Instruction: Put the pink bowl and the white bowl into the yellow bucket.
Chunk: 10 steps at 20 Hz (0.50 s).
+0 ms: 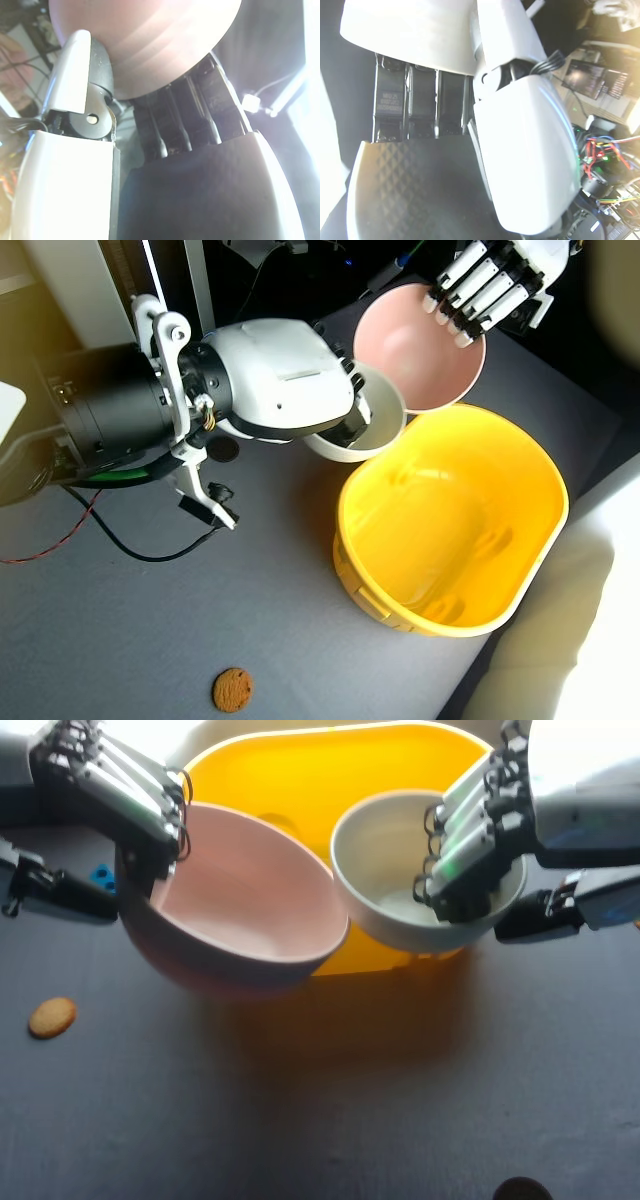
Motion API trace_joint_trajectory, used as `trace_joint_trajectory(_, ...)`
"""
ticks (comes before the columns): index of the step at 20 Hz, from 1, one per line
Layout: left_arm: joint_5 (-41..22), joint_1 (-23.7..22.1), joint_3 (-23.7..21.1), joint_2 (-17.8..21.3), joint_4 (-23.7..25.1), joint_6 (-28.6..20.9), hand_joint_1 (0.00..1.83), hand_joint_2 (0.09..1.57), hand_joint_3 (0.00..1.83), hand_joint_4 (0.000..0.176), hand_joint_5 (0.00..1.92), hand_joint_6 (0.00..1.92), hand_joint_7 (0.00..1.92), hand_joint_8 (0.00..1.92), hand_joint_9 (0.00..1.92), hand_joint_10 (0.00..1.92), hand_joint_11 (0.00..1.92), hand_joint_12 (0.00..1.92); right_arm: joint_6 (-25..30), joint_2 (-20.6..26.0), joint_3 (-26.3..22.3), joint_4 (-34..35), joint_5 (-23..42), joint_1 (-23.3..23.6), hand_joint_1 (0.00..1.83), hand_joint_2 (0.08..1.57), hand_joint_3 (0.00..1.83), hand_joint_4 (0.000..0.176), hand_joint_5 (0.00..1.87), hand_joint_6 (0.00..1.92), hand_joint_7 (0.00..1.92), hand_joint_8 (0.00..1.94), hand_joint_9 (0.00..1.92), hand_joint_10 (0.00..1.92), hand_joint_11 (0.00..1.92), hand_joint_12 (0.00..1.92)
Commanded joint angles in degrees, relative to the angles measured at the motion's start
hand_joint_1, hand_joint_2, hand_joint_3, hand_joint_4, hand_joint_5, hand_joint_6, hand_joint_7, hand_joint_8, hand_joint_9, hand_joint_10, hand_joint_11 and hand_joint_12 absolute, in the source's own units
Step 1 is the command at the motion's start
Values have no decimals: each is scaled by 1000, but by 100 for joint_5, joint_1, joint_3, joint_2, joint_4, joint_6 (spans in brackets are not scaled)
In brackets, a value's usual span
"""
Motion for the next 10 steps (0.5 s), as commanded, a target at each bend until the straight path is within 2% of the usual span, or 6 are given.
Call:
trace_joint_trajectory(1,-289,-107,41,60,-828,-68,1352,1189,0,0,742,1276,873,1188,769,1357,655,1265,-101,53,2,458,294,92,1381,1099,0,0,893,1022,1026,878,994,1109,800,1169)
trace_joint_trajectory(3,-232,-204,125,11,-843,-110,1355,1181,0,0,762,1244,875,1161,793,1350,669,1269,-392,55,5,621,169,113,1385,1088,0,0,926,987,1057,832,1006,1076,814,1172)
trace_joint_trajectory(4,-174,-271,201,-47,-843,-143,1355,1181,0,0,761,1245,882,1166,787,1343,660,1268,-546,45,28,718,33,127,1381,1097,2,0,902,1026,1031,879,988,1096,797,1177)
trace_joint_trajectory(8,2,-369,498,-237,-838,-173,1354,1183,1,0,750,1250,878,1167,791,1357,669,1307,-608,-103,404,982,-73,94,1380,1100,1,0,925,1013,1012,893,968,1120,780,1177)
trace_joint_trajectory(10,139,-386,731,-404,-813,-173,1355,1180,2,0,761,1238,883,1161,788,1353,647,1293,-612,-207,700,1049,-73,26,1386,1083,0,0,949,959,1067,817,1007,1064,827,1144)
